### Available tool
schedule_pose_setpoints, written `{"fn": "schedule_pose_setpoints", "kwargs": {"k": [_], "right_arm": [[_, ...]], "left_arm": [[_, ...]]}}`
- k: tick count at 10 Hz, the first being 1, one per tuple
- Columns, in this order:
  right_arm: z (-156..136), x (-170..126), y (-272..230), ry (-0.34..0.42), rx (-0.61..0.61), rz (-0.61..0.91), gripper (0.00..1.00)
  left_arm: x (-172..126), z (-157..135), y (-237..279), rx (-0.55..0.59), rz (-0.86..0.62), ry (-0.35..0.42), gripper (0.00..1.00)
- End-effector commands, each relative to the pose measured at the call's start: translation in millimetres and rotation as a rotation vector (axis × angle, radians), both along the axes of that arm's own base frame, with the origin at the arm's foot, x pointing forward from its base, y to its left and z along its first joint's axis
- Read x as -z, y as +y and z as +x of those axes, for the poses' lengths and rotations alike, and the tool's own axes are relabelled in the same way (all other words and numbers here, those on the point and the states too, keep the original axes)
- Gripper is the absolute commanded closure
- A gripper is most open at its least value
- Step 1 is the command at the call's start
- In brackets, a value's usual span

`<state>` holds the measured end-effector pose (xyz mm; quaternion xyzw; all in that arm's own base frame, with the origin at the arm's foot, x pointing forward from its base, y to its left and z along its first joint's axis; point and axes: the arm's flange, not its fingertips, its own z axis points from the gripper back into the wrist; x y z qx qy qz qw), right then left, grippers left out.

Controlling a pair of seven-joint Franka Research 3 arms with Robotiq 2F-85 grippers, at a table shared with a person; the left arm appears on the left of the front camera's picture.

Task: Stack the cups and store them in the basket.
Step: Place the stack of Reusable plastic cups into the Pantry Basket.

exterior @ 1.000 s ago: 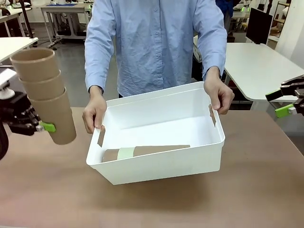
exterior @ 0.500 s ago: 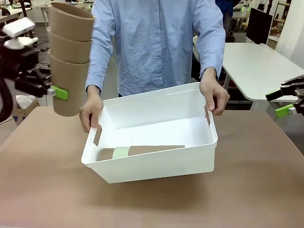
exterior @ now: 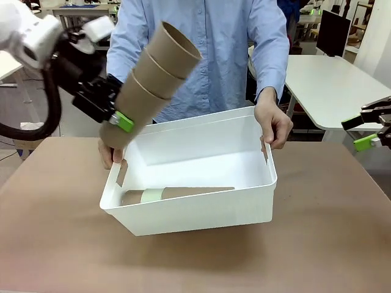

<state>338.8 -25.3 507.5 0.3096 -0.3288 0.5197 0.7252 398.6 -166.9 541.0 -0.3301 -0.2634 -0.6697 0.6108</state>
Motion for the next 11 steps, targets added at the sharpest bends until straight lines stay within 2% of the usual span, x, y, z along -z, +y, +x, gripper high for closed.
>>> {"fn": "schedule_pose_setpoints", "kwargs": {"k": [1, 5, 11], "right_arm": [[3, -1, -1, -0.025, -0.013, 0.027, 0.00], [3, -1, -1, -0.025, -0.013, 0.027, 0.00], [3, -1, -1, -0.025, -0.013, 0.027, 0.00]], "left_arm": [[6, 2, -30, -0.012, 0.110, 0.017, 0.15], [37, 10, -79, -0.037, 0.244, -0.042, 0.15], [87, 33, -108, -0.138, 0.378, -0.108, 0.15]]}}
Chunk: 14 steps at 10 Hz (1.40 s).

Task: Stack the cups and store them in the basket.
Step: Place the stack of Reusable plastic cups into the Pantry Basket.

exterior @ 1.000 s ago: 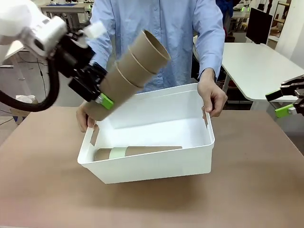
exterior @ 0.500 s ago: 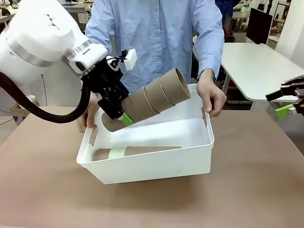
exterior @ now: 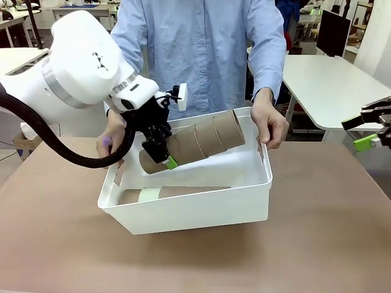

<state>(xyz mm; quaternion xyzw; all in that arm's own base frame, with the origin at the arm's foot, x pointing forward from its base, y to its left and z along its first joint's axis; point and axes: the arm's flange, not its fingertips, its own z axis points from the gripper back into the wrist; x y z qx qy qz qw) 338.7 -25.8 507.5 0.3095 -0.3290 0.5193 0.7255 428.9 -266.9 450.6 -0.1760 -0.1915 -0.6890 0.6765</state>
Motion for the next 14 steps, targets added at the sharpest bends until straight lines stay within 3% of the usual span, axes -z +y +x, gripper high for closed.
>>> {"fn": "schedule_pose_setpoints", "kwargs": {"k": [1, 8, 9, 12, 14], "right_arm": [[3, -1, -1, -0.025, -0.014, 0.027, 0.00], [3, -1, -1, -0.025, -0.014, 0.027, 0.00], [3, -1, -1, -0.025, -0.014, 0.027, 0.00], [3, -1, -1, -0.025, -0.014, 0.027, 0.00], [3, -1, -1, -0.025, -0.014, 0.027, 0.00]], "left_arm": [[6, 5, -10, -0.052, 0.065, -0.034, 0.15], [48, 19, -20, -0.090, 0.123, -0.047, 0.15], [48, 20, -21, -0.075, 0.111, -0.052, 0.00], [42, 20, -19, -0.051, 0.108, -0.033, 0.00], [14, 20, -10, -0.039, 0.090, 0.001, 0.00]]}}
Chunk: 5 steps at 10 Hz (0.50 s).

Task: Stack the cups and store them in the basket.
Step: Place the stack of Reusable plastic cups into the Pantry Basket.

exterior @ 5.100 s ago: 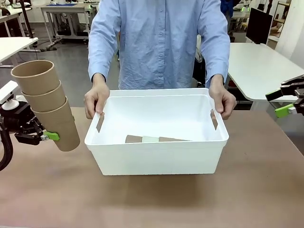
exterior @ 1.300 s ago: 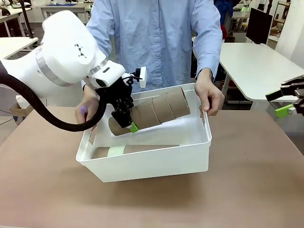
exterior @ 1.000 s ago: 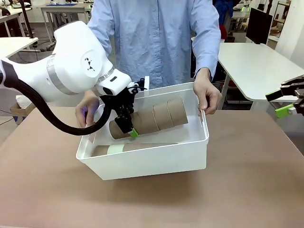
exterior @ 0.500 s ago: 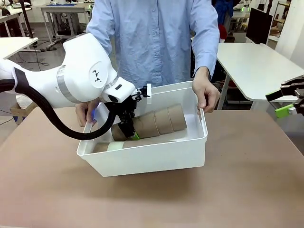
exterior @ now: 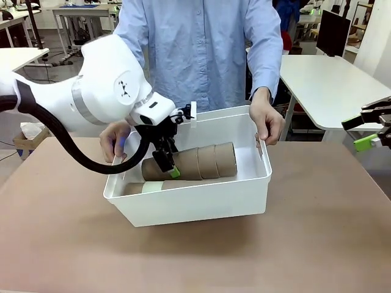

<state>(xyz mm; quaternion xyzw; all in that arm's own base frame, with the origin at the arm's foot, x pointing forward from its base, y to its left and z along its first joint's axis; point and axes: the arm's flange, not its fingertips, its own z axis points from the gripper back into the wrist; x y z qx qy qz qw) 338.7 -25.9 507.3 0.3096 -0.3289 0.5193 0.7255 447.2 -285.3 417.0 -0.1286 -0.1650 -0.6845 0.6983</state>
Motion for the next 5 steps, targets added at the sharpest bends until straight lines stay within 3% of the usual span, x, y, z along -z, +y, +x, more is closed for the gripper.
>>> {"fn": "schedule_pose_setpoints", "kwargs": {"k": [1, 5], "right_arm": [[3, -1, 0, -0.025, -0.013, 0.027, 0.00], [3, -1, 0, -0.025, -0.013, 0.027, 0.00]], "left_arm": [[-39, 1, 16, 0.013, -0.045, 0.037, 0.00], [-120, -4, 66, 0.094, -0.205, 0.090, 0.00]]}}
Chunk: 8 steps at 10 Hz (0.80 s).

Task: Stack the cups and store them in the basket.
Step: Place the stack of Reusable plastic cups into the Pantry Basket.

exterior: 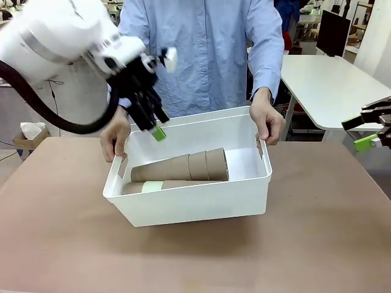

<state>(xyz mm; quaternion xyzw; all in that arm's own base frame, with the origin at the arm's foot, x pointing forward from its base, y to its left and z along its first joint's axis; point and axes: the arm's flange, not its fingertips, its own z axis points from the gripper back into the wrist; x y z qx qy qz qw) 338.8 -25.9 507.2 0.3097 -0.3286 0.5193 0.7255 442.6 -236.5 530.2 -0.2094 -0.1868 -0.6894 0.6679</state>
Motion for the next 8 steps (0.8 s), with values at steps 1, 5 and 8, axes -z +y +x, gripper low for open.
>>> {"fn": "schedule_pose_setpoints", "kwargs": {"k": [1, 5, 8], "right_arm": [[3, -2, 0, -0.026, -0.013, 0.027, 0.00], [3, -2, 0, -0.026, -0.013, 0.027, 0.00], [3, -2, 0, -0.026, -0.013, 0.027, 0.00]], "left_arm": [[-23, -2, 36, 0.029, -0.084, 0.017, 0.00], [-72, -16, 160, 0.004, -0.252, -0.008, 0.00], [-71, -33, 237, -0.042, -0.325, -0.040, 0.00]]}}
